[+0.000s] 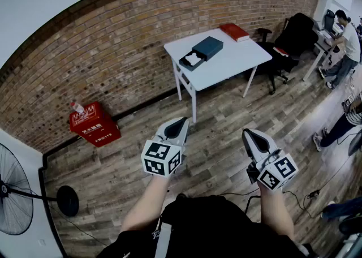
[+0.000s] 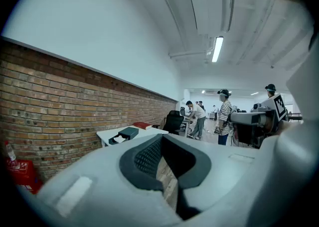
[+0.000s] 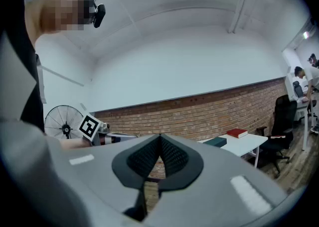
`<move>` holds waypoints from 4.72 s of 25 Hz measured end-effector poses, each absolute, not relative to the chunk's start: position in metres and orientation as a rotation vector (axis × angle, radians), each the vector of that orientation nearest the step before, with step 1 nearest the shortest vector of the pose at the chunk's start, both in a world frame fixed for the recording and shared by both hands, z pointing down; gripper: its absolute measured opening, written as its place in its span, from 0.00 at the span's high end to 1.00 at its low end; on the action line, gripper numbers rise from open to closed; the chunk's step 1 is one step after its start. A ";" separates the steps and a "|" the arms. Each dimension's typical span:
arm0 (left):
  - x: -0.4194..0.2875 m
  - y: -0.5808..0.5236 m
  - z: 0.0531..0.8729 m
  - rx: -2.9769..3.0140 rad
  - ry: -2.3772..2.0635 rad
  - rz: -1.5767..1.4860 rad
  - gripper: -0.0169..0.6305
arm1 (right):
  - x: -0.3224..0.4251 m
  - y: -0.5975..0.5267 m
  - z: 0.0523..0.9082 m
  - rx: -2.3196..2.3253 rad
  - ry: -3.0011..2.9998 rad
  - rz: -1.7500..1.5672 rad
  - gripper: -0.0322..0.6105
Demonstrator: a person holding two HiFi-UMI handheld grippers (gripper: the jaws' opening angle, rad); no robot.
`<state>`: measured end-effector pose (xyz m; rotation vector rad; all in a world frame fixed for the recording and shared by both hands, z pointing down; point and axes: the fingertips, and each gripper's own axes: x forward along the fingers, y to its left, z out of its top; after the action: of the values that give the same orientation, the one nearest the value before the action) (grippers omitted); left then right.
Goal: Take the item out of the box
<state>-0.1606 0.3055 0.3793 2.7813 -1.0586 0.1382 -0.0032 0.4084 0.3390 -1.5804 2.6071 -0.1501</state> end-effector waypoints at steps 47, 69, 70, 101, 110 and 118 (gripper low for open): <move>-0.096 0.184 0.420 2.736 -0.979 0.162 0.97 | 0.060 0.304 0.397 -1.579 2.591 -0.485 0.95; -0.141 -0.013 0.437 2.694 -0.944 0.138 0.97 | 0.001 0.096 0.417 -1.568 2.665 -0.596 0.95; -0.141 -0.018 0.439 2.693 -0.941 0.141 0.96 | 0.004 0.092 0.419 -1.575 2.659 -0.607 0.95; -0.006 -0.259 0.484 2.498 -1.128 0.320 0.96 | 0.135 -0.202 0.475 -1.200 2.816 -0.842 0.95; -0.021 -0.287 0.491 2.503 -1.125 0.309 0.96 | 0.126 -0.228 0.487 -1.256 2.764 -0.931 0.95; -0.048 -0.310 0.521 2.480 -1.078 0.346 0.96 | 0.075 -0.252 0.489 -1.278 2.826 -0.931 0.95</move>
<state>-0.0483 -0.3101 0.5208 2.4800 -1.0778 0.3455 0.0747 -0.2516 0.4893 -1.2781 2.8264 -0.9313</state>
